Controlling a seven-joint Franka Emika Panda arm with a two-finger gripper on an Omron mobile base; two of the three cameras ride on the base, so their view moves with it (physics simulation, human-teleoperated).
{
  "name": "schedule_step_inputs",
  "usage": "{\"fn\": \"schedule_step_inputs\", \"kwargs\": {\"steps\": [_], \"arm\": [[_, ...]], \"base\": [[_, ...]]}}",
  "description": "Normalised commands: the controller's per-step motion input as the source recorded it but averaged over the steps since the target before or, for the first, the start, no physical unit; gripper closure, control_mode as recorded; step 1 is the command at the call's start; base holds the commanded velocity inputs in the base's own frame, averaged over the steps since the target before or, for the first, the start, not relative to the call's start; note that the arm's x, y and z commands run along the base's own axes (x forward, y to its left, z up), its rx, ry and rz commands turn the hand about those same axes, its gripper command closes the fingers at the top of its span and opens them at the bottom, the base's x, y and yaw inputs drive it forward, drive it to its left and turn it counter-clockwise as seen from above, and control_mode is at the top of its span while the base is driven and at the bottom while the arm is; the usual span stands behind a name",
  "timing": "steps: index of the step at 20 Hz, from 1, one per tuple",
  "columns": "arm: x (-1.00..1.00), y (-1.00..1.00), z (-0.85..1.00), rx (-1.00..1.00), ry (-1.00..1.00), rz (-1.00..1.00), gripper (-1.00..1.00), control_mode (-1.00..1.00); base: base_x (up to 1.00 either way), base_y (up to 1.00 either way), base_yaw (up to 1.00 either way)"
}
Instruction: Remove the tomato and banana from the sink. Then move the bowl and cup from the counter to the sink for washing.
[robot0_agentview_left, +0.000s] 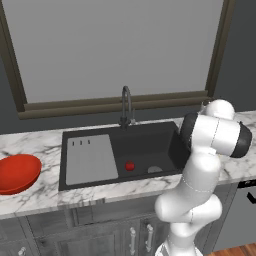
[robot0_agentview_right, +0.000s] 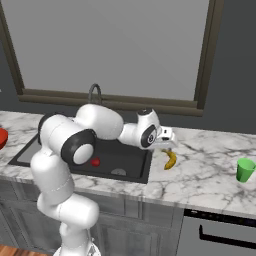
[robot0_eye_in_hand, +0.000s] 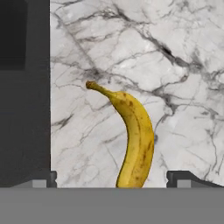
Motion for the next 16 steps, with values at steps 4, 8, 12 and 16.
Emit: {"fn": "schedule_step_inputs", "kwargs": {"steps": [4,8,12,16], "arm": [[-0.16,0.21,0.2,0.0,0.03,0.0,-1.0,-1.0],[-0.2,0.22,0.16,0.02,0.02,0.0,-1.0,-1.0],[-0.21,0.21,0.12,0.05,0.02,0.0,-1.0,-1.0],[-0.18,0.25,0.07,0.08,0.01,0.0,-1.0,-1.0]], "base": [[0.0,0.0,0.0],[0.0,0.0,0.0],[0.0,0.0,0.0],[0.0,0.0,0.0]]}}
